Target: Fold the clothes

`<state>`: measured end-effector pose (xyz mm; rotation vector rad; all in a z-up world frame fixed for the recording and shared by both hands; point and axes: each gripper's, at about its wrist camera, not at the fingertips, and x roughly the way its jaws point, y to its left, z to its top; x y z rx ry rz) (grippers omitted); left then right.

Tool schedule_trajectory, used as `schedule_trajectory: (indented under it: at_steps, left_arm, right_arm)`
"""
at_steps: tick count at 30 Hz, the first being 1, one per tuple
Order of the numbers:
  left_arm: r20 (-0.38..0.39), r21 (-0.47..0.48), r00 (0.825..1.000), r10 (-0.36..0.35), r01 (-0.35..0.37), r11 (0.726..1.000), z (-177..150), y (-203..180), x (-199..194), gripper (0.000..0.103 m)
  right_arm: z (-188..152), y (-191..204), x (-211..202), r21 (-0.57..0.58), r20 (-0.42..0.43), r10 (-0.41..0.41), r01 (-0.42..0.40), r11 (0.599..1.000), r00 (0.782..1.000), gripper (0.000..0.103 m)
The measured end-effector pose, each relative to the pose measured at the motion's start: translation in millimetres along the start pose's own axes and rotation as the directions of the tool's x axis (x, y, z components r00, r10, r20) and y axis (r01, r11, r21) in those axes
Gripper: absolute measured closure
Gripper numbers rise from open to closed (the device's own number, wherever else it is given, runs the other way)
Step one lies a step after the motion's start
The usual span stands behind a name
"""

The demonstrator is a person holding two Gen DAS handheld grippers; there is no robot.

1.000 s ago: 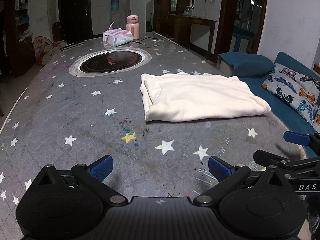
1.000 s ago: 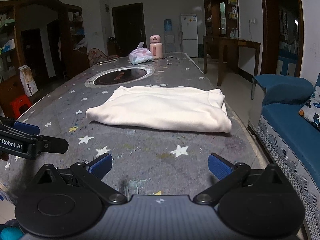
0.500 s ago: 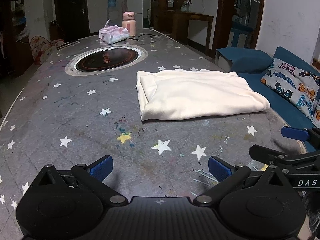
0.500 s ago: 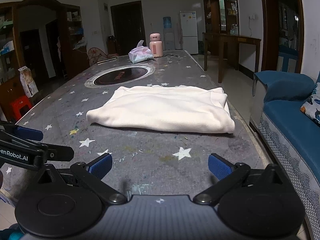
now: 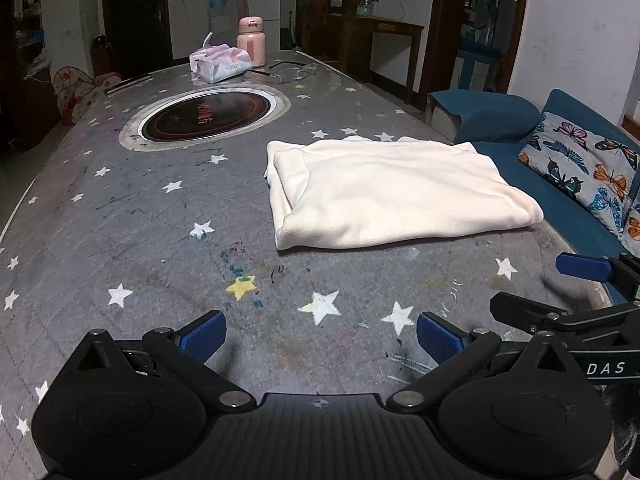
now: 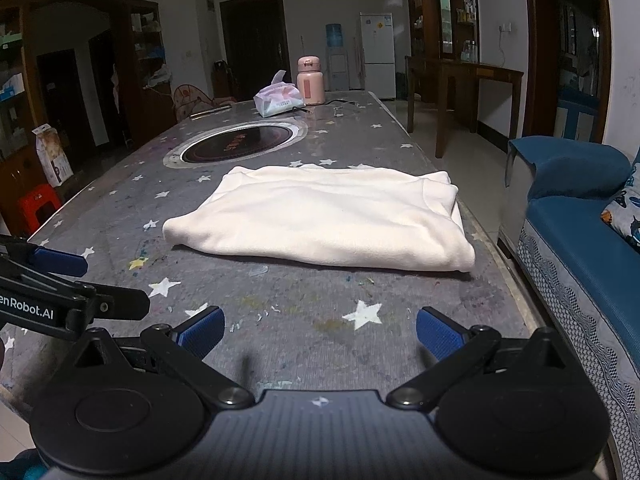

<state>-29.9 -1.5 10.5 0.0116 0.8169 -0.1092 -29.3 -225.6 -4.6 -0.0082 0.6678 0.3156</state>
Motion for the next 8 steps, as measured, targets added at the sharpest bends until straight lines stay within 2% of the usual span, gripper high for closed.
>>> schedule_trajectory:
  at_steps: [8]
  left_arm:
    - [-0.008,0.009,1.0,-0.001,0.001,1.0,7.0,-1.2,5.7,0.0]
  right_arm:
    - [7.0,1.2,7.1,-0.002,-0.003,0.009,-0.009,1.0,1.0,0.0]
